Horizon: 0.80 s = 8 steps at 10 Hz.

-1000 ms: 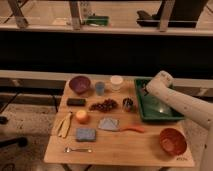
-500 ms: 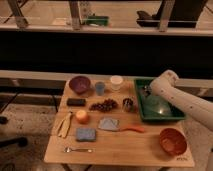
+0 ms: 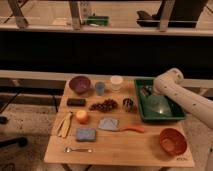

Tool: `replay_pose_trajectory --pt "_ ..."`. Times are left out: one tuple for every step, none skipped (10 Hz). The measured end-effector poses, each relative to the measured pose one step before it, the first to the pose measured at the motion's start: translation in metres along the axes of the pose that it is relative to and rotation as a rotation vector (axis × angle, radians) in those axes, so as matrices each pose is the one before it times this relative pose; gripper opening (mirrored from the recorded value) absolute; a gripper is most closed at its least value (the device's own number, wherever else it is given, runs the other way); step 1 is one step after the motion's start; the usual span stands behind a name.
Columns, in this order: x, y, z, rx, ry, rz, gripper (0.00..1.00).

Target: Wipe tray with brush

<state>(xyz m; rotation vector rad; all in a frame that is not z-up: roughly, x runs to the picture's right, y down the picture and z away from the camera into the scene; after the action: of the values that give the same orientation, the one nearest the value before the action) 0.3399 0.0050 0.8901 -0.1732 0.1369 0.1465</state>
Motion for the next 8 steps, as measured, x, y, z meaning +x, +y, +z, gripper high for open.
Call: replay_pose_trajectory --pt "0.00136 -0.00016 -0.00132 -0.00761 -0.03135 0.0013 0.07" --pt "0.00065 -0.00077 -0.00277 -0.00635 -0.04654 0.00446 0.17" --pt "0.00323 0.00038 -0.00247 -0.01127 -0.03724 0.00548 0.31" --pt "-0.00179 0.00012 -0.00049 -0.00887 -0.01568 0.00499 0.39" --pt "-0.00357 -0.00086 0.00039 -0.00543 -0.01103 0.00418 0.49" --pt "-0.00061 0.0001 -0.00053 -0.00141 -0.00274 0.00396 0.59" --pt "0.00142 0.00075 -0.00118 0.00263 0.00348 0.00599 0.69" --pt "-0.00077 0.00023 -0.00073 0.0106 0.00651 0.00037 0.77"
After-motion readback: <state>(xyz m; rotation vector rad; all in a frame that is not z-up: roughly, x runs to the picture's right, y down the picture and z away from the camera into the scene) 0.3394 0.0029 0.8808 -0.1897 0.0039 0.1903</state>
